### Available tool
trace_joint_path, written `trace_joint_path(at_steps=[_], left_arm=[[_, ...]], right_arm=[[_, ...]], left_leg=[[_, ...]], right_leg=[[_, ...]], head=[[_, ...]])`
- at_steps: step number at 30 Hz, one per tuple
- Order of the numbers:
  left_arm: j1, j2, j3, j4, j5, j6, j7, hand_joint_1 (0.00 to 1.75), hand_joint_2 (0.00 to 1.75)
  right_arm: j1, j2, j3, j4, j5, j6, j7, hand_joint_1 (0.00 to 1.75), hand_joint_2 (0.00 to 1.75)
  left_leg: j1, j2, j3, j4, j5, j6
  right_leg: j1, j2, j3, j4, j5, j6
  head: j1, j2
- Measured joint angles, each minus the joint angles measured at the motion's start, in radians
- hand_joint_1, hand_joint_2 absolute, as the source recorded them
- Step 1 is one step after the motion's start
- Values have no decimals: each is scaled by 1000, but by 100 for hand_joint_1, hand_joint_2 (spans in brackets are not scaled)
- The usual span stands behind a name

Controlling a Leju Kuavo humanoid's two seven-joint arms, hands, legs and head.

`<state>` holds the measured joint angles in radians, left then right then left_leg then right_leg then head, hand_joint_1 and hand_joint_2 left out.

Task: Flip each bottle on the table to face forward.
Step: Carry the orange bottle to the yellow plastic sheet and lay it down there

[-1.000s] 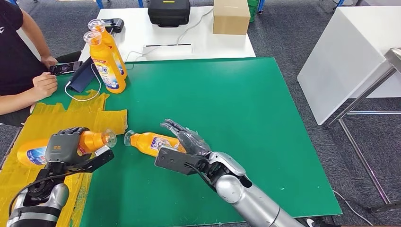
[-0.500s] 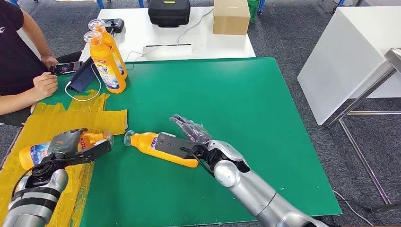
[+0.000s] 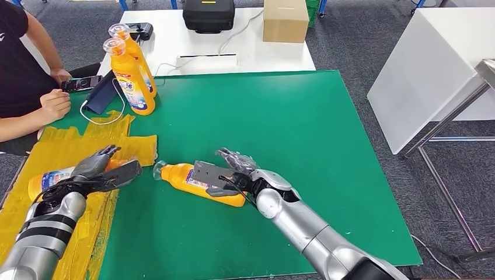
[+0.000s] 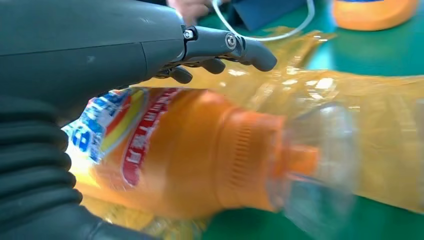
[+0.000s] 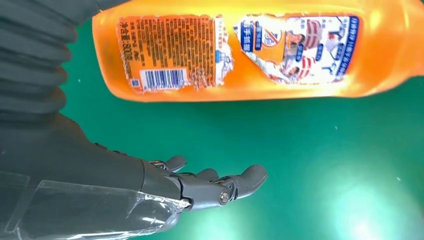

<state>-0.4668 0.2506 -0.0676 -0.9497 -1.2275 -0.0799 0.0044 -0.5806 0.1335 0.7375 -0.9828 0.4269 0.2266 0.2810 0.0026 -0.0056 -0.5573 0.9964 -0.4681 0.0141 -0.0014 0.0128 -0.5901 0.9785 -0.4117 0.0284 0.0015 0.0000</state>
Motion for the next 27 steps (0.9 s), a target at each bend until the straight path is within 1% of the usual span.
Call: trace_joint_path(at_steps=[3,8,12,16,19,22,24,27], left_arm=[[-9,0,-3,-6,111,-46,-37,0,0],[-14,0,3,-36,319,-160,-116,0,0],[-18,0,34,-48,522,-263,-201,0,0],[-18,-5,75,-62,731,-365,-261,0,0],[-12,-13,107,-79,889,-446,-286,0,0],[-2,-24,136,-100,1057,-521,-294,0,0],[7,-32,150,-117,1133,-546,-290,0,0],[19,-42,164,-138,1177,-558,-284,0,0]], right_arm=[[-7,11,-5,37,8,0,-6,0,175],[-12,24,-12,84,15,2,-17,0,175],[-18,37,-13,124,22,8,-27,0,175],[-24,53,-12,162,34,15,-36,0,175],[-30,65,-10,189,48,19,-43,0,175],[-36,80,-4,216,64,21,-51,0,175],[-41,90,4,233,75,21,-53,0,175],[-45,103,14,254,83,21,-53,0,175]], left_leg=[[0,0,0,0,0,0],[0,0,0,0,0,0],[0,0,0,0,0,0],[0,1,0,0,0,0],[0,1,0,0,0,0],[0,1,0,0,0,0],[0,1,0,0,0,0],[0,0,0,0,0,0]], right_leg=[[0,0,0,0,0,0],[0,0,0,0,0,0],[0,0,0,0,0,0],[0,0,0,0,0,0],[0,0,0,0,0,0],[0,0,0,0,0,0],[0,0,0,0,0,0],[0,0,0,0,0,0]], head=[[0,0],[0,0],[0,0],[0,0],[0,0],[0,0],[0,0],[0,0]])
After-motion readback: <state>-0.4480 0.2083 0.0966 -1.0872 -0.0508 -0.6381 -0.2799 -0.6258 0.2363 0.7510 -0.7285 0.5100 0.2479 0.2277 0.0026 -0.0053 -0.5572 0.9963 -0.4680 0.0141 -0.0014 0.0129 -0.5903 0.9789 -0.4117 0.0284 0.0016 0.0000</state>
